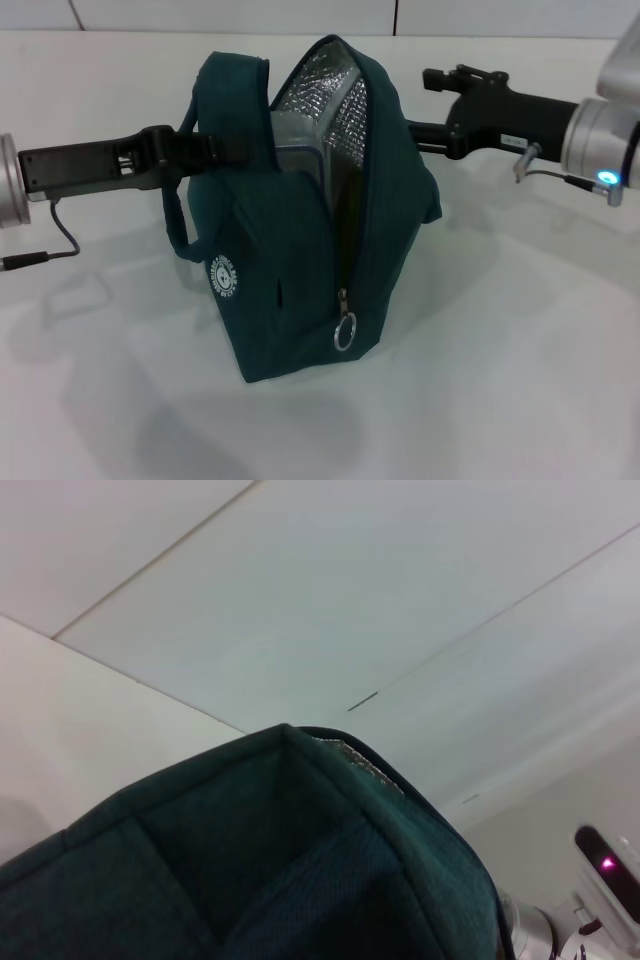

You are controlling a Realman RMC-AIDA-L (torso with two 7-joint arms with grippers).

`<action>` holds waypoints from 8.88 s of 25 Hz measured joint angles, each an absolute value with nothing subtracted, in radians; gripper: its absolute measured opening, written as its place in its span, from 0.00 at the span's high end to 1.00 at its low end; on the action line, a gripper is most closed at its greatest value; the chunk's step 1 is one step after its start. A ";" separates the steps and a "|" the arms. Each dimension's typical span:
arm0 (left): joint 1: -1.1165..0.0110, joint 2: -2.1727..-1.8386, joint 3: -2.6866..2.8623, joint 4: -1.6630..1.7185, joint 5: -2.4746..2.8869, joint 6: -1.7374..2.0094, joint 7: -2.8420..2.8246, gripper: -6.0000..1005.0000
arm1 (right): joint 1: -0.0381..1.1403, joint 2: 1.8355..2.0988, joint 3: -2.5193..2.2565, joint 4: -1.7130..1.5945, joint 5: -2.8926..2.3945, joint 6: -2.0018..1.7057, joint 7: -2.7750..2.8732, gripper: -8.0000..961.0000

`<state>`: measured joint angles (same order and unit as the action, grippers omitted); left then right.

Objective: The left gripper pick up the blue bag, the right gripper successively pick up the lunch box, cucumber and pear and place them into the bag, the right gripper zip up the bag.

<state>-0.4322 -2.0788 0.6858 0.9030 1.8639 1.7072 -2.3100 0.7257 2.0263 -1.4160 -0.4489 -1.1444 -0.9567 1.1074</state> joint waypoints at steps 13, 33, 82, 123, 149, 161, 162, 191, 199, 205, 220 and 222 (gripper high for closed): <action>-0.425 -2.078 0.686 0.899 1.863 1.699 -2.306 0.96 | 0.746 2.028 -1.502 -0.440 -1.056 -0.953 1.000 0.34; -0.427 -2.077 0.686 0.890 1.863 1.695 -2.304 0.96 | 0.666 2.028 -1.519 -0.516 -0.967 -0.952 0.939 1.00; -0.425 -2.078 0.686 0.890 1.862 1.695 -2.301 0.96 | 0.715 2.028 -1.624 -0.491 -0.822 -0.882 0.851 0.93; -0.585 -2.094 1.057 0.515 1.571 1.569 -2.103 0.96 | 0.138 1.997 -1.366 -0.910 -0.948 -1.167 0.954 0.88; -0.563 -2.091 1.053 0.506 1.541 1.531 -2.081 0.96 | 0.261 1.991 -1.339 -0.877 -0.991 -1.161 0.962 0.86; -0.530 -2.089 1.056 0.509 1.496 1.537 -2.046 0.96 | 0.287 1.992 -1.339 -0.830 -1.003 -1.150 0.962 0.84; -0.530 -2.089 1.056 0.509 1.496 1.537 -2.046 0.96 | 0.292 1.992 -1.339 -0.823 -1.003 -1.150 0.962 0.84; -0.501 -2.086 1.049 0.500 1.497 1.531 -2.047 0.96 | 0.257 1.984 -1.206 -0.640 -1.002 -1.466 0.933 0.51; -0.506 -2.089 1.049 0.500 1.497 1.531 -2.051 0.96 | 0.237 1.948 -1.201 -0.514 -1.179 -1.840 0.839 0.35; -0.508 -2.090 1.054 0.500 1.489 1.534 -2.052 0.96 | 0.192 1.974 -1.200 -0.506 -1.347 -1.860 0.819 0.35; -0.501 -2.090 1.055 0.500 1.488 1.535 -2.044 0.96 | 0.252 2.011 -1.207 -0.387 -1.415 -1.633 0.819 0.36; -0.502 -2.090 1.056 0.500 1.488 1.534 -2.042 0.96 | 0.260 2.013 -1.208 -0.381 -1.413 -1.622 0.819 0.36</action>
<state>-0.5015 -2.0897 1.0562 0.5001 1.4876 1.5341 -2.0422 0.2602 2.0129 -1.2082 -0.3808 -1.4125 -1.6224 0.8186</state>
